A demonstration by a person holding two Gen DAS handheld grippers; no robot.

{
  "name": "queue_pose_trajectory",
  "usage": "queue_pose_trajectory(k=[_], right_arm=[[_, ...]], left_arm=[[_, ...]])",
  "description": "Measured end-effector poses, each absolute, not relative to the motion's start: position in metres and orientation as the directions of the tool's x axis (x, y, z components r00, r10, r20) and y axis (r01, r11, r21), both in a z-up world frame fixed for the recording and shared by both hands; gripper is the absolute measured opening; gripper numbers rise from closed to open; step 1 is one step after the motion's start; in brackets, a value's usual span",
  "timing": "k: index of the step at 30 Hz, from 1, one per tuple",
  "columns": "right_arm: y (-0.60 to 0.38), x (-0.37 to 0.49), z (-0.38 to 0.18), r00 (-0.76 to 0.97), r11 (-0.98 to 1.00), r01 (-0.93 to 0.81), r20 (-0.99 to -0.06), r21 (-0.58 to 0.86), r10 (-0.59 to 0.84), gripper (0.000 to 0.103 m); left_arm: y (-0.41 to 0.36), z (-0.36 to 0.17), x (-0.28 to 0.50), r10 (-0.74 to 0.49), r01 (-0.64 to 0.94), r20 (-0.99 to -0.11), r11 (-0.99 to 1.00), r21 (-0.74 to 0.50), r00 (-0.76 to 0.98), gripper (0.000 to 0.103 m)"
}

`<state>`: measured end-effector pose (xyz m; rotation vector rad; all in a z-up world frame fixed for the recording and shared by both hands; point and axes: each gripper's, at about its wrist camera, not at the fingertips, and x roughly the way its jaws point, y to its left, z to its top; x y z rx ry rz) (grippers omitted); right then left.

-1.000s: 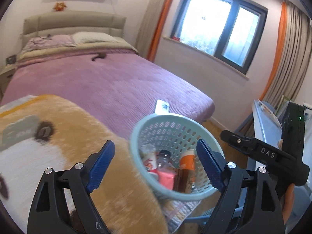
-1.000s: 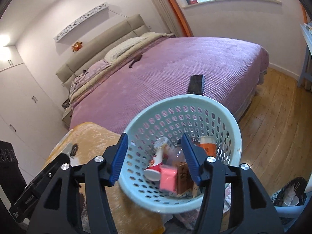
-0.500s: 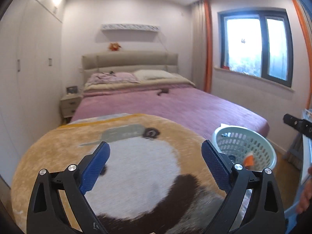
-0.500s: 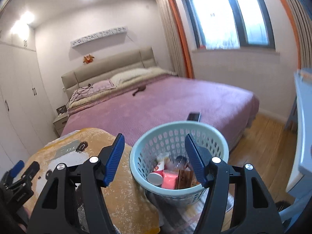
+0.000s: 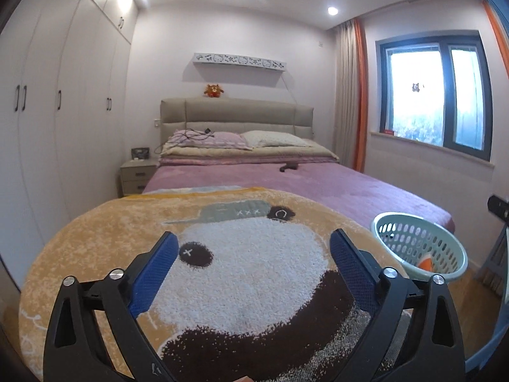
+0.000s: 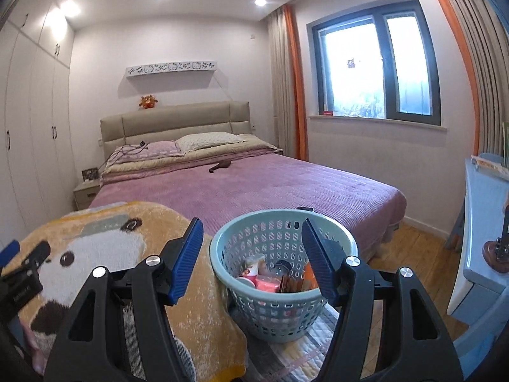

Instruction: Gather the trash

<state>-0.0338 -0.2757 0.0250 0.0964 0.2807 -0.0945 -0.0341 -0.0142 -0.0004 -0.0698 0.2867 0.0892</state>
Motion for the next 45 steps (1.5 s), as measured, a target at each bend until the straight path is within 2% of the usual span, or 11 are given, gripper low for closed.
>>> queue_pose_trajectory(k=[5, 10, 14, 21, 25, 45], right_arm=[[-0.265, -0.037, 0.019, 0.958, 0.994, 0.086, -0.279, 0.071, -0.063, 0.061], [-0.258, -0.037, 0.015, 0.956, 0.995, 0.07, -0.29, 0.07, -0.047, 0.061], [-0.256, -0.036, 0.012, 0.955, 0.996, 0.067, -0.293, 0.062, -0.046, 0.068], [-0.258, -0.029, 0.005, 0.946, 0.995, 0.058, -0.322, 0.078, -0.03, 0.07], [-0.258, -0.026, 0.001, 0.941, 0.995, 0.056, -0.338, 0.086, -0.024, 0.075], [-0.258, -0.021, -0.003, 0.93, 0.997, 0.033, -0.368, 0.075, -0.003, 0.076]], left_arm=[[-0.004, -0.001, -0.035, 0.052, -0.086, -0.29, 0.991, -0.107, 0.956, 0.095], [-0.011, -0.003, -0.036, 0.063, -0.086, -0.283, 0.994, -0.071, 0.957, 0.096], [-0.012, -0.004, -0.033, 0.056, -0.079, -0.294, 0.995, -0.065, 0.954, 0.096], [-0.016, -0.006, -0.031, 0.053, -0.072, -0.306, 0.996, -0.052, 0.951, 0.096], [-0.015, -0.007, -0.028, 0.044, -0.066, -0.32, 0.996, -0.059, 0.946, 0.096], [-0.013, -0.007, -0.03, 0.037, -0.06, -0.326, 0.996, -0.059, 0.945, 0.096]])
